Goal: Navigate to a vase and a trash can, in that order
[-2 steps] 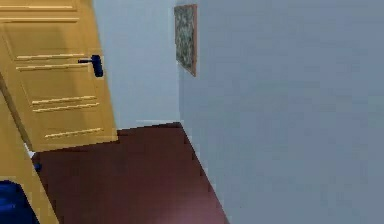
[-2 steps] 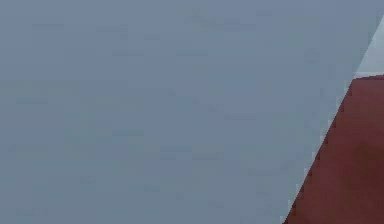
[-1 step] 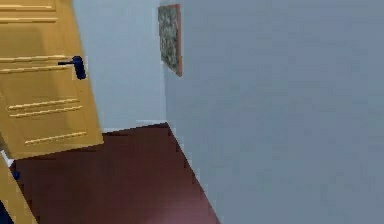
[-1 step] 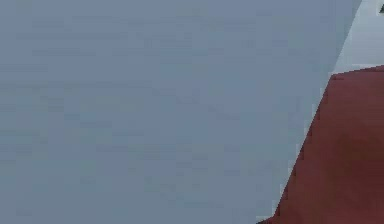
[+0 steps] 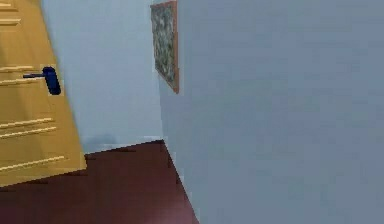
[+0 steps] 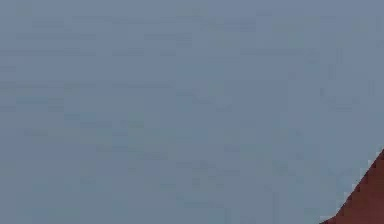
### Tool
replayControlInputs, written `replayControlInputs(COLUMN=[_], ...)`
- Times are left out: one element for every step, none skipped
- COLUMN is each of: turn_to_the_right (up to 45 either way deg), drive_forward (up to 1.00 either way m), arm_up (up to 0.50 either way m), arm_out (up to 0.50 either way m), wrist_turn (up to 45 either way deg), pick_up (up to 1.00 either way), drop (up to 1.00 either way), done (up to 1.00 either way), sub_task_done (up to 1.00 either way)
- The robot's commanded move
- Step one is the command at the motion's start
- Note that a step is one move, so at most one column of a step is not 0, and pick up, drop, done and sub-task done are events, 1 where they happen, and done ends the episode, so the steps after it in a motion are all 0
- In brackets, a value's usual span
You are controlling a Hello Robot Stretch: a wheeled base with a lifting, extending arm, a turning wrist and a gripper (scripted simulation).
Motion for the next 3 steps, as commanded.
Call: replayControlInputs(turn_to_the_right=[-18.0, 0.0, -45.0], drive_forward=[0.00, 0.45, 0.00], arm_up=[0.00, 0.00, 0.00], arm_out=[0.00, 0.00, 0.00], wrist_turn=[0.0, 0.0, 0.0], pick_up=[0.00, 0.00, 0.00], drop=[0.00, 0.00, 0.00], done=[0.00, 0.00, 0.00], sub_task_done=[0.00, 0.00, 0.00])
